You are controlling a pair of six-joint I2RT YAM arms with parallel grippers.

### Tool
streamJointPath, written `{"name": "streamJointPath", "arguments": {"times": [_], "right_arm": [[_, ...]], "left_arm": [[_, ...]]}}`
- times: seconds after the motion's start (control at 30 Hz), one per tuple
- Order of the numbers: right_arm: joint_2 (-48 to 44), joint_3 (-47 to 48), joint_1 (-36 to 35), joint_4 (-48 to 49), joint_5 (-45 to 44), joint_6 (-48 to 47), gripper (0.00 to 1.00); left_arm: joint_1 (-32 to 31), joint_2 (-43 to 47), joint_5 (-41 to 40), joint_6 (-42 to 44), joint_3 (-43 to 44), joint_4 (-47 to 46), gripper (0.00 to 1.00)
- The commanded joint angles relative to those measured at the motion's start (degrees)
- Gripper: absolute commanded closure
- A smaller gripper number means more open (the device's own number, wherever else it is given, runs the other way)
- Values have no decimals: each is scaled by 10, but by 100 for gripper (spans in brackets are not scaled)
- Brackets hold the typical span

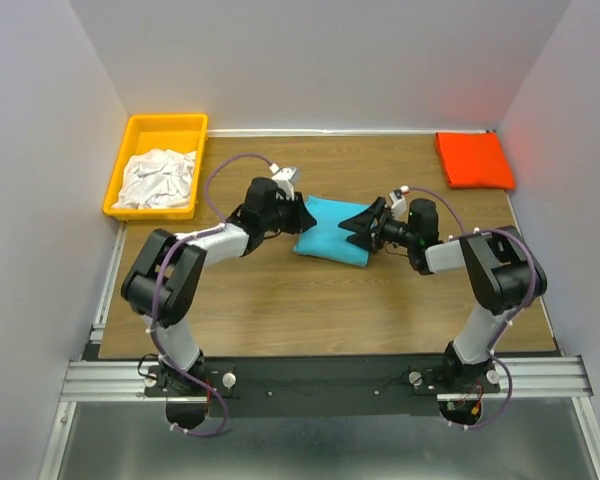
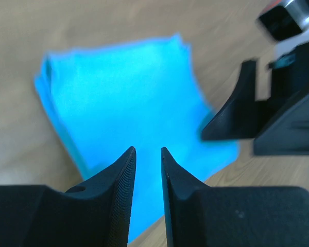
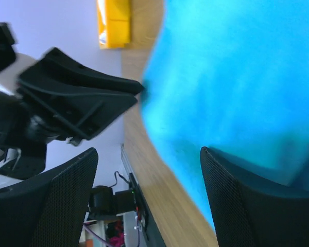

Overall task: Fold and stack the t-shirts
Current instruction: Fold the tshirt

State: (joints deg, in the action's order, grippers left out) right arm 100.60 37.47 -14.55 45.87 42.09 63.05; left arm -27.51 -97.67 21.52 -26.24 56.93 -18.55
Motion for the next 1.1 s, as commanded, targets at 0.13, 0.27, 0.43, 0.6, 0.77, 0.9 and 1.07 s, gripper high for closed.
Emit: {"name": "streamJointPath", "arguments": {"times": [0.13,0.27,0.43,0.6,0.77,0.9,1.07], "right_arm": [[141,-89,21,150,26,-9,14],[137,-101,29,156,37,-33,14],[68,-86,27,149,59,-8,14],[-11,-15,-13,79,53,0,13],[-21,45,-86,70,-7,20,11],[38,93,-150,72,-37,19,9],[129,78,-167,126,-82,51,8]], "left_arm": [[-2,-102,47,-95,-81,-52,76],[0,-84,30,-110,-109,-54,76],[3,-16,0,-98,-118,-28,70],[3,108,-71,-60,-115,46,61],[7,240,-175,-36,-131,118,54],[11,318,-276,-9,-158,174,50],[15,384,-328,16,-176,218,45]]}}
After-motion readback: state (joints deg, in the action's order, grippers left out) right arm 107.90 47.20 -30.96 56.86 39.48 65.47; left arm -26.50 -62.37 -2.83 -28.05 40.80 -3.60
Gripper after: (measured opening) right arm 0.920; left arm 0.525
